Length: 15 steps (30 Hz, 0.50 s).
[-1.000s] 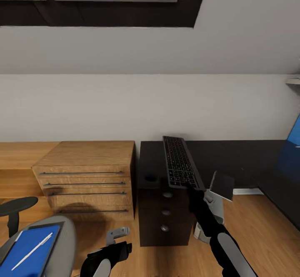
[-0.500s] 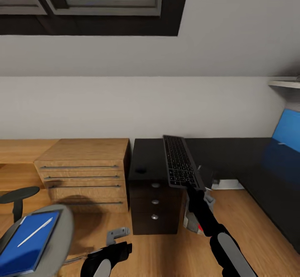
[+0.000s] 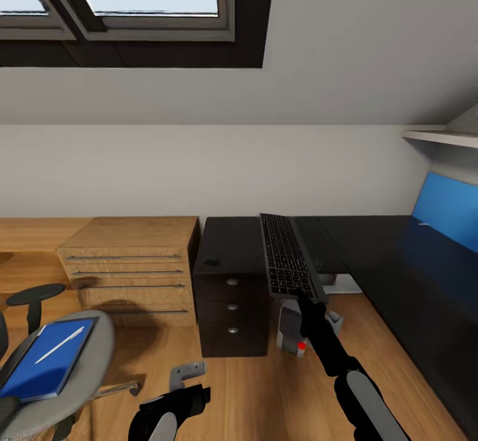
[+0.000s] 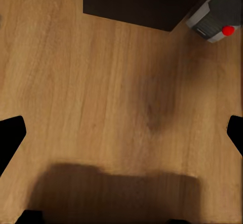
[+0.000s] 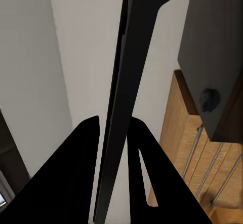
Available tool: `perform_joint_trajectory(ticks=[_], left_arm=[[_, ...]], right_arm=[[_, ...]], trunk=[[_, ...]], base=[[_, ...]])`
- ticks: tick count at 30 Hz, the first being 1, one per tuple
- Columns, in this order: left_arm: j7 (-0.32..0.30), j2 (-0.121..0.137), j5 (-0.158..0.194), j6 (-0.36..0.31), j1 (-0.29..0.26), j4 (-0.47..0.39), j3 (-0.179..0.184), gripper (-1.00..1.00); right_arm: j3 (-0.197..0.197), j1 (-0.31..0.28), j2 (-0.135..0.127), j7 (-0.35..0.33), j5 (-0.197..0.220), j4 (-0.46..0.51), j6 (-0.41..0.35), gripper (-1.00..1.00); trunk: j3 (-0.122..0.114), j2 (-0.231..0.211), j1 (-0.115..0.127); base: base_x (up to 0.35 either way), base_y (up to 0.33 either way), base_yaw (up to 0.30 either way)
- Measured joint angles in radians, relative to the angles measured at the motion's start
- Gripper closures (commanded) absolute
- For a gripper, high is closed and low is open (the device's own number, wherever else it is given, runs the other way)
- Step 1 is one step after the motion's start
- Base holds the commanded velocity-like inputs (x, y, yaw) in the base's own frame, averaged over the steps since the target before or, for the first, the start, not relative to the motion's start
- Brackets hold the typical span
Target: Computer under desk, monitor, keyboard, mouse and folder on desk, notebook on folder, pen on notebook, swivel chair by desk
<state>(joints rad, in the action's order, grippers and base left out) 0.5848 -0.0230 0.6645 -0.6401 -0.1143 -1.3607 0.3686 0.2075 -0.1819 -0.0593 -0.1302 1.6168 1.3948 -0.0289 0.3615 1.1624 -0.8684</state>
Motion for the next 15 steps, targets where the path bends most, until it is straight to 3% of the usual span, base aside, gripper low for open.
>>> perform_joint_trajectory(ticks=[5, 10, 15], left_arm=[[0.0, 0.0, 0.0, 0.0, 0.0, 0.0, 0.0, -1.0], [0.0, 0.0, 0.0, 0.0, 0.0, 0.0, 0.0, -1.0], [-0.001, 0.0, 0.0, 0.0, 0.0, 0.0, -0.001, -1.0]], right_arm=[[-0.001, 0.0, -0.003, 0.002, -0.003, -0.002, 0.0, 1.0], [0.0, 0.0, -0.028, 0.002, -0.001, -0.001, -0.002, 1.0], [0.002, 0.0, -0.028, 0.006, 0.006, 0.0, 0.0, 1.0]], trunk=[[-0.016, -0.035, 0.019], [-0.031, -0.07, 0.038], [-0.047, -0.105, 0.057]], base=[[-0.27, -0.21, 0.0], [-0.27, -0.21, 0.0], [-0.288, -0.163, 0.0]])
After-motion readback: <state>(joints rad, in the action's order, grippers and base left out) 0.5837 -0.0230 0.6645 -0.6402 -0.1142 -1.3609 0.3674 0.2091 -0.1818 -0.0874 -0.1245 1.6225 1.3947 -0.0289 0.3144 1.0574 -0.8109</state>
